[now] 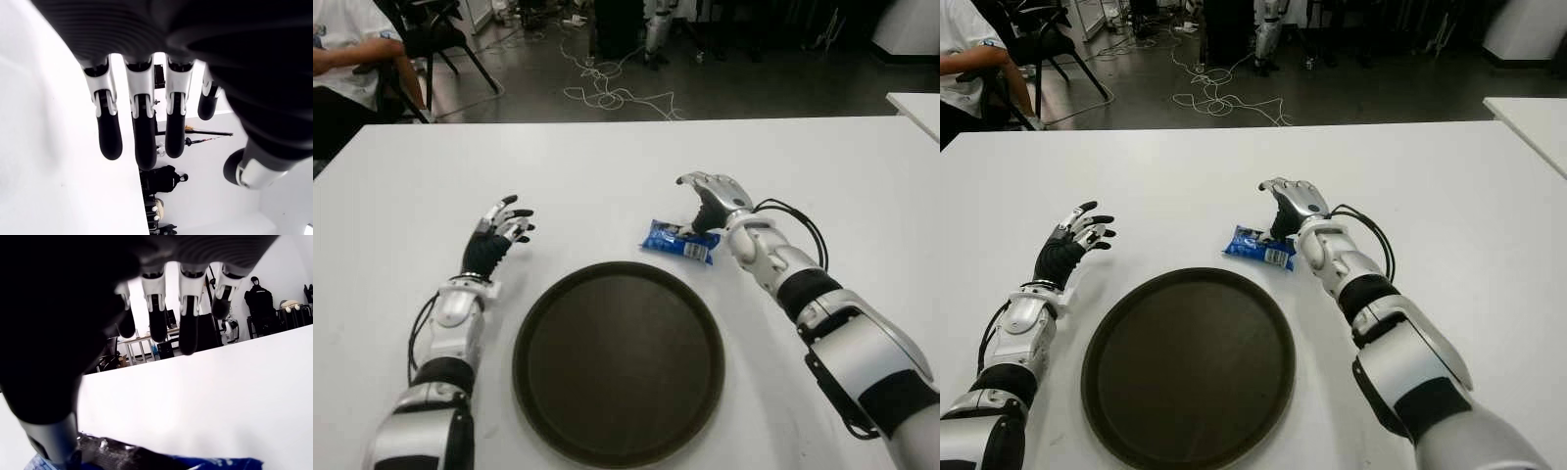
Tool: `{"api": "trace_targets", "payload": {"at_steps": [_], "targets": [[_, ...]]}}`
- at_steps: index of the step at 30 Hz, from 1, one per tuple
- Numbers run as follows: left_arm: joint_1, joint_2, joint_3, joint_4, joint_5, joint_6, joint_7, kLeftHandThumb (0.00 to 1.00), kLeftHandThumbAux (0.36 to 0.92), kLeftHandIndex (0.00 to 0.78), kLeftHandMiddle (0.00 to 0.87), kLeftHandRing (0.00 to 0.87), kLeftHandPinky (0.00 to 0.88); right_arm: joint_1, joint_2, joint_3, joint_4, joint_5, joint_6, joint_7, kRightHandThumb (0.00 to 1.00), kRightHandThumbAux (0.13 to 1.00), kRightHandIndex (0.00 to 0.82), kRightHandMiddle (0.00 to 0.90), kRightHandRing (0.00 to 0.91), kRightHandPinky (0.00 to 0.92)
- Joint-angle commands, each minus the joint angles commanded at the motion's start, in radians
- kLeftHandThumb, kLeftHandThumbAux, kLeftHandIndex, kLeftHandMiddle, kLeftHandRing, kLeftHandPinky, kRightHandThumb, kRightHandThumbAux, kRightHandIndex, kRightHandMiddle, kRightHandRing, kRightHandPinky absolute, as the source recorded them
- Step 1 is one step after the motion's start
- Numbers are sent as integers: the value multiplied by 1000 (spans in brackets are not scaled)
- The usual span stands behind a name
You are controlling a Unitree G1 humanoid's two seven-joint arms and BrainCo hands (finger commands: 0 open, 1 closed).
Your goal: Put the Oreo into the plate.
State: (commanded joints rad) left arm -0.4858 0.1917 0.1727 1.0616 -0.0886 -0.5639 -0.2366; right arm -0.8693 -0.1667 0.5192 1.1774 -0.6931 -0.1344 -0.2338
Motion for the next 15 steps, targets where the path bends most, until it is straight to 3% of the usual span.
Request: {"api": "trace_targets", "payload": {"at_steps": [15], "targets": [[-5, 4, -7, 16, 13, -13, 12, 277, 590, 146, 301, 341, 386, -6, 2, -8, 24, 6, -7, -4, 0, 777, 191, 212, 220, 202]]}}
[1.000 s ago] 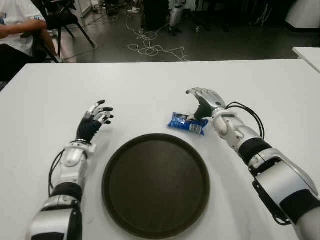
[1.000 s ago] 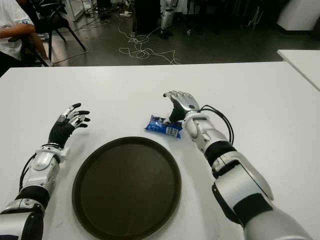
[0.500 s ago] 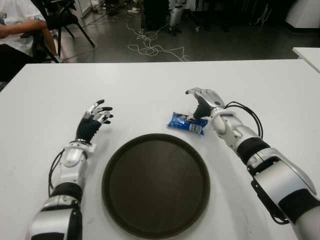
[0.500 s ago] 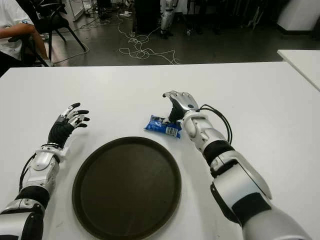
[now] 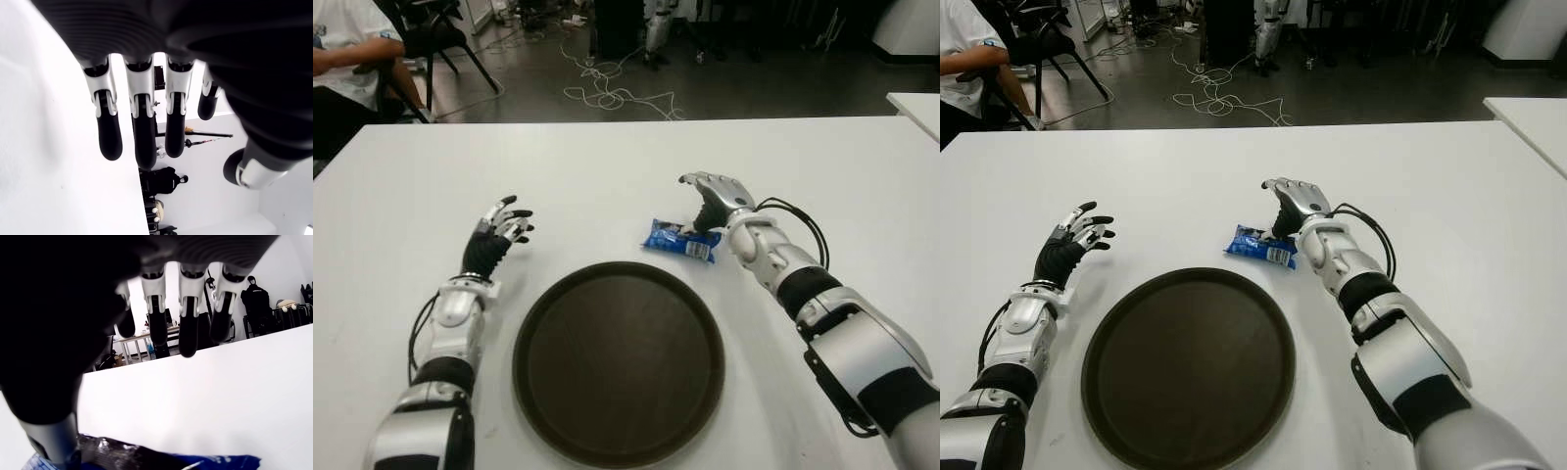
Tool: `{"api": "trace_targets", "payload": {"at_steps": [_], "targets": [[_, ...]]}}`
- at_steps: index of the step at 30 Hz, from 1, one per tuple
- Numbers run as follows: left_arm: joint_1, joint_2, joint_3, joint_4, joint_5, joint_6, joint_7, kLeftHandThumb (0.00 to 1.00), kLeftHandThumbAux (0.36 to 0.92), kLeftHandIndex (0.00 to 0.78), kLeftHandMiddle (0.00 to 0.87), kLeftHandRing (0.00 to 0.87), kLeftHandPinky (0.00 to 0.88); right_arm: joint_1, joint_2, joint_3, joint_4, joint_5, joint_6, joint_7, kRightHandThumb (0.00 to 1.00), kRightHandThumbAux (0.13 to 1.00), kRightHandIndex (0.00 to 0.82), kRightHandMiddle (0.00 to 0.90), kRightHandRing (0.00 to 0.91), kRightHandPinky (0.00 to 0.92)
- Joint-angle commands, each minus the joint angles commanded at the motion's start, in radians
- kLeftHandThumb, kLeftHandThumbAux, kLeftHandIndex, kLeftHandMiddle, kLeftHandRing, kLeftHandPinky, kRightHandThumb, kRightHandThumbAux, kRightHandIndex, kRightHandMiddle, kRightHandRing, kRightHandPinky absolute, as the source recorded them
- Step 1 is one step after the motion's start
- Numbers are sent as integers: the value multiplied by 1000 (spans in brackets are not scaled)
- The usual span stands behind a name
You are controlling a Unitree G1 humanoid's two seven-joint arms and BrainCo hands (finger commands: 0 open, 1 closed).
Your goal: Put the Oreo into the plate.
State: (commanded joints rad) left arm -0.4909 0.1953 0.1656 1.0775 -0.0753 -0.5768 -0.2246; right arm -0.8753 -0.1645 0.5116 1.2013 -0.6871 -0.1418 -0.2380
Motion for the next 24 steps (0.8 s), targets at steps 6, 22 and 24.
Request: {"api": "trace_targets", "payload": {"at_steps": [6, 22, 24], "targets": [[2, 1, -6, 3, 8, -11, 5, 257, 589, 148, 297, 336, 378, -1, -3, 0, 3, -1, -4, 1, 0, 777, 177, 198, 201, 169], [-2, 2, 9, 6, -4, 1, -8, 261, 595, 154, 309, 345, 379, -7, -5, -26, 4, 19, -3, 1, 0, 820, 141, 141, 134, 116], [-3, 0, 12, 8, -6, -1, -9, 264, 593, 154, 309, 345, 379, -10, -6, -25, 4, 18, 3, 8, 0, 822, 137, 133, 126, 110]]}}
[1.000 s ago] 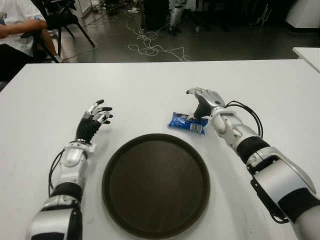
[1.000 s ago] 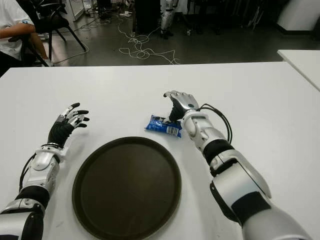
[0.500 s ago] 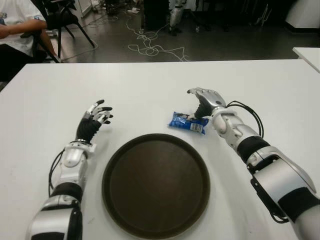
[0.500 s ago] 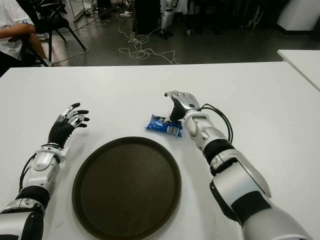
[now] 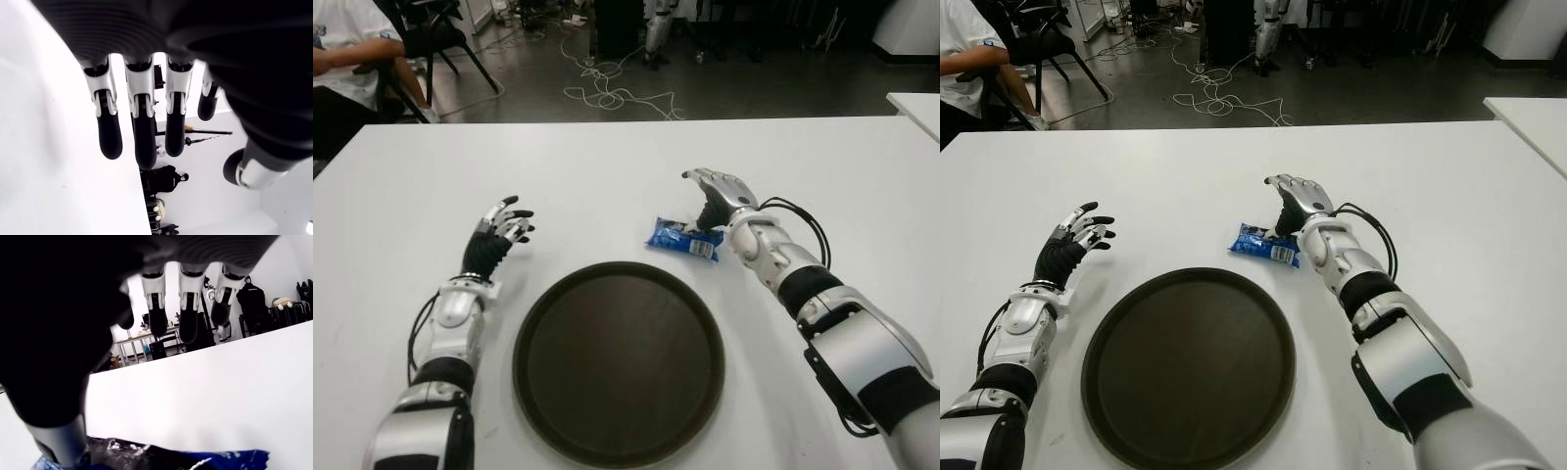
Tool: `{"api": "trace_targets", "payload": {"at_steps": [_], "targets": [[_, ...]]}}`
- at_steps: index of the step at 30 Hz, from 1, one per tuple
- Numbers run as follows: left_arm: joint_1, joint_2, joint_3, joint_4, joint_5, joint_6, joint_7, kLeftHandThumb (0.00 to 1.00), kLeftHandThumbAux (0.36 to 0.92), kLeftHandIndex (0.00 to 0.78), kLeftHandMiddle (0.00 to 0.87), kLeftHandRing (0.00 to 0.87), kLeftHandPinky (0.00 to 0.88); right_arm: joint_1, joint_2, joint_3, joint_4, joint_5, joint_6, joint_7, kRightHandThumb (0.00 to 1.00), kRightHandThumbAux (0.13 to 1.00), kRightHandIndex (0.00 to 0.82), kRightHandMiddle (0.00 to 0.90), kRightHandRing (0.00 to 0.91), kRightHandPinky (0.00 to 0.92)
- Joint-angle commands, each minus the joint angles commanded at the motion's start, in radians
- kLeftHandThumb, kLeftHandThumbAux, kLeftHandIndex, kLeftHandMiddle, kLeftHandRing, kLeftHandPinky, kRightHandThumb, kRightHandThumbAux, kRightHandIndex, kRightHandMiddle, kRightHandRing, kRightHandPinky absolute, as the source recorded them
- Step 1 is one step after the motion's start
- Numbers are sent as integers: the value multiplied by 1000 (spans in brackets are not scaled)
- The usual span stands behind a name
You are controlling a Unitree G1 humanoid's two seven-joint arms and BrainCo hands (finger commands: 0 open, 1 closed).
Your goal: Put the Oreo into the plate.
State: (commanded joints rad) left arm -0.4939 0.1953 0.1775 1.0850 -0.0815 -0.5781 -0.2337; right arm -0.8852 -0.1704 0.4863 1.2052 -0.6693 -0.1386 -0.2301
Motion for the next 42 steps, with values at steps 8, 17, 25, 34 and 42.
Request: {"api": "trace_targets", "payload": {"at_steps": [8, 17, 25, 34, 42], "targets": [[-3, -1, 4, 7, -3, -11, -6, 271, 598, 147, 293, 330, 368, -4, -1, -3, -11, 5, 26, 24, 0, 796, 103, 102, 93, 84], [-3, 0, 2, 7, -9, -10, -12, 272, 616, 149, 305, 340, 382, -3, -7, -1, -32, 12, 43, 34, 0, 777, 97, 93, 87, 79], [-3, 1, -1, 4, -6, -8, -9, 243, 608, 154, 303, 343, 383, 1, -15, 3, -57, 8, 55, 35, 0, 761, 92, 91, 91, 80], [-7, 8, -8, 7, 4, 6, 2, 263, 593, 143, 303, 341, 380, 52, -63, -1, -265, 3, 129, 111, 0, 733, 79, 91, 83, 63], [-10, 9, -11, 8, 10, 1, 11, 271, 619, 153, 309, 341, 378, 86, -83, -4, -368, 0, 188, 134, 0, 739, 76, 87, 74, 57]]}}
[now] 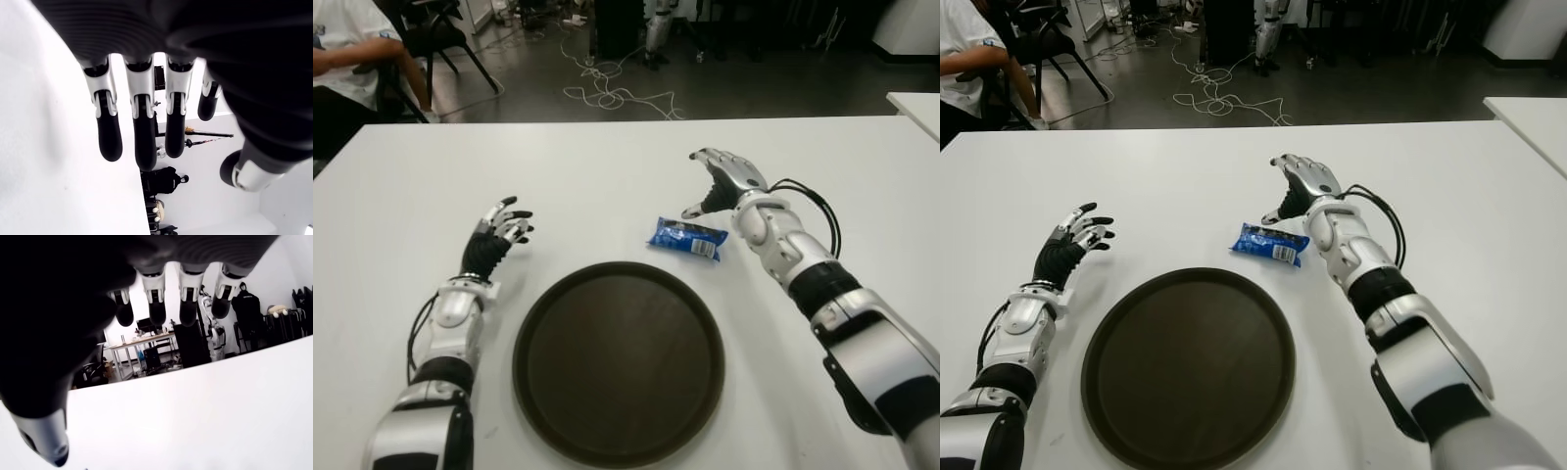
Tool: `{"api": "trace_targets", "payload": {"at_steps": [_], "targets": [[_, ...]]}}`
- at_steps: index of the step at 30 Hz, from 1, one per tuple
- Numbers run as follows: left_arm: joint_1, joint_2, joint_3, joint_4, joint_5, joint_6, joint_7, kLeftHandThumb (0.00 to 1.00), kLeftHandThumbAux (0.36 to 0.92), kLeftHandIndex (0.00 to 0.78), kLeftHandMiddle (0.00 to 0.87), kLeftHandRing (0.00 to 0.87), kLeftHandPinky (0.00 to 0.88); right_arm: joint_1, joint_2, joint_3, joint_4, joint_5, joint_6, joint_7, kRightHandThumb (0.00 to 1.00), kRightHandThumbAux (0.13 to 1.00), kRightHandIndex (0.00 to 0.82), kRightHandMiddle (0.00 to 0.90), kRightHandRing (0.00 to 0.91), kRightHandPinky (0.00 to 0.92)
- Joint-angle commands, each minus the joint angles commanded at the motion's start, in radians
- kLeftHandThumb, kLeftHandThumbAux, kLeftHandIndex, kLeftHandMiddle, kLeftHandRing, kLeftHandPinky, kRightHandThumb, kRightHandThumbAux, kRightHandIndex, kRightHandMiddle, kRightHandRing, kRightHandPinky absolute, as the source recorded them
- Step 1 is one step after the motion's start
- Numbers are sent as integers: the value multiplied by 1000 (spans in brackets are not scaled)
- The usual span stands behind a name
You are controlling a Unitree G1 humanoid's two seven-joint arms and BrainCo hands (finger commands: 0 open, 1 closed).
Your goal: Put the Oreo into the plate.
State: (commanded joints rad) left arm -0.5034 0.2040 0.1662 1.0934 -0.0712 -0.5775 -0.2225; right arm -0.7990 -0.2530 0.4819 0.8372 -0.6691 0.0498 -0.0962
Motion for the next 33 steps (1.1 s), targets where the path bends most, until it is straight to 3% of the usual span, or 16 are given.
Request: {"api": "trace_targets", "payload": {"at_steps": [13, 33], "targets": [[-2, -6, 9, 2, -16, 6, -16, 273, 594, 150, 309, 348, 381, -5, -5, 6, 12, -2, 12, 14, 0, 774, 77, 87, 72, 66], [-1, -4, 6, 1, -13, 4, -4, 286, 615, 153, 310, 341, 386, -1, -6, 8, 14, -10, 1, 2, 0, 764, 82, 101, 94, 74]]}}
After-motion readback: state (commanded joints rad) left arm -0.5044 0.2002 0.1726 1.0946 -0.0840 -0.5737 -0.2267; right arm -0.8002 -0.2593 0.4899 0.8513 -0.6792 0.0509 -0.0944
